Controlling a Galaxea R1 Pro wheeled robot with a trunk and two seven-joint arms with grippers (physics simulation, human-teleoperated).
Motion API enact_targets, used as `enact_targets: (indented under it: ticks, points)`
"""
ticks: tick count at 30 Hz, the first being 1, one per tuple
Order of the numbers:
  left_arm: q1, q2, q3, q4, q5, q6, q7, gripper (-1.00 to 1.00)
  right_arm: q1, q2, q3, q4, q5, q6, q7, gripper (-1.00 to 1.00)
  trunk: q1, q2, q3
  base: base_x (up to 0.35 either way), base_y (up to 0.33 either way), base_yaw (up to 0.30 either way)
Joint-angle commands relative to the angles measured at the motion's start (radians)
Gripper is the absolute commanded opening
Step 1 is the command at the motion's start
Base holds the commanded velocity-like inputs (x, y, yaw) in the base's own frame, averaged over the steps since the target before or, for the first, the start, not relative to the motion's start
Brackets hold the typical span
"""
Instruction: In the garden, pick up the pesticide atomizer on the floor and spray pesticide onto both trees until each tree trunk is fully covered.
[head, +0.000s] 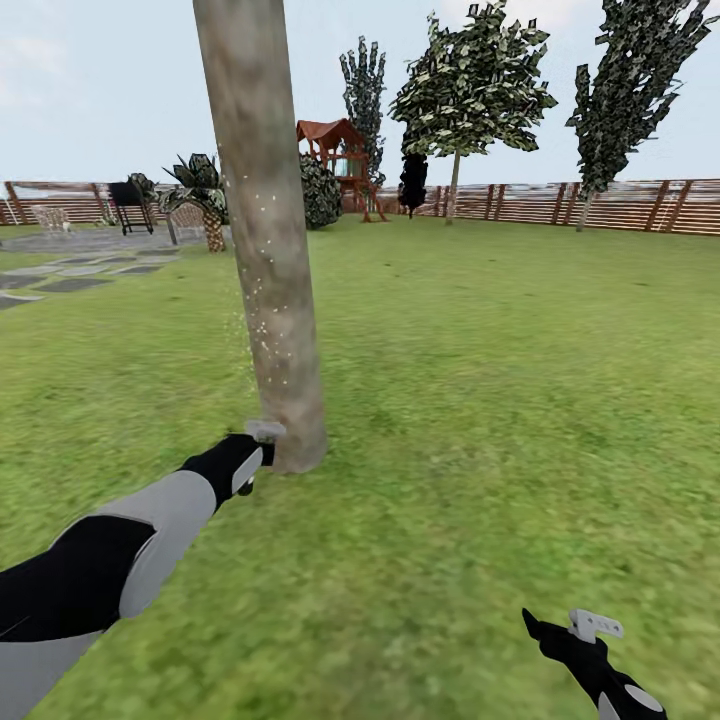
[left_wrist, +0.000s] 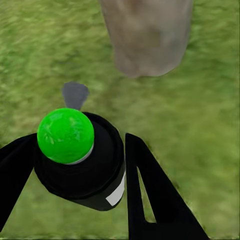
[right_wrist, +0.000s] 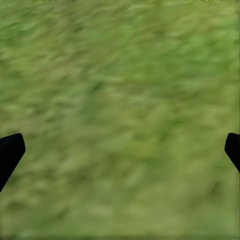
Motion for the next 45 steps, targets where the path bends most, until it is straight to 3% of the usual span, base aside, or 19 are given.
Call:
enact_targets:
  ticks: [1,7,10,12,13,17,25,45]
  points:
    - [0.022,0.001,-0.003,-0.001,-0.004,-0.002,-0.001,-1.00,0.000,0.000,0.000,0.000,0.000,0.000,0.000,1.00,0.000,0.000,0.000,0.000,0.000,0.033]
    - [0.084,0.004,-0.001,-0.001,-0.003,-0.004,0.002,-1.00,0.000,0.000,0.000,0.001,0.000,0.001,0.000,1.00,0.000,0.000,0.000,0.037,-0.047,0.205]
    - [0.099,0.037,0.001,-0.002,0.005,-0.005,-0.001,-1.00,0.000,0.001,0.001,0.001,0.000,0.001,0.002,1.00,0.000,0.000,0.000,0.166,-0.220,0.258]
    - [0.105,0.048,0.003,-0.004,0.037,-0.008,-0.001,-1.00,0.000,0.002,0.002,0.002,0.000,0.001,0.002,1.00,0.000,0.000,0.000,0.217,-0.244,0.167]
    - [0.107,0.048,0.003,-0.005,0.058,-0.021,-0.002,-1.00,0.000,0.002,0.003,0.002,0.001,0.001,0.003,1.00,0.000,0.000,0.000,0.222,-0.246,0.068]
    - [0.109,0.041,0.002,-0.004,0.081,-0.071,-0.002,-1.00,0.000,0.002,0.003,0.002,0.001,0.001,0.007,1.00,0.000,0.000,0.000,0.200,-0.265,0.034]
    - [0.109,0.017,0.002,-0.004,0.083,-0.073,0.000,-1.00,0.000,0.003,0.004,0.003,0.002,0.001,0.002,1.00,0.000,0.000,0.000,-0.005,-0.315,0.216]
    - [0.109,0.016,0.002,-0.001,0.083,-0.073,0.000,-1.00,0.000,0.003,0.004,0.003,0.002,0.001,0.002,1.00,0.000,0.000,0.000,-0.034,-0.325,0.241]
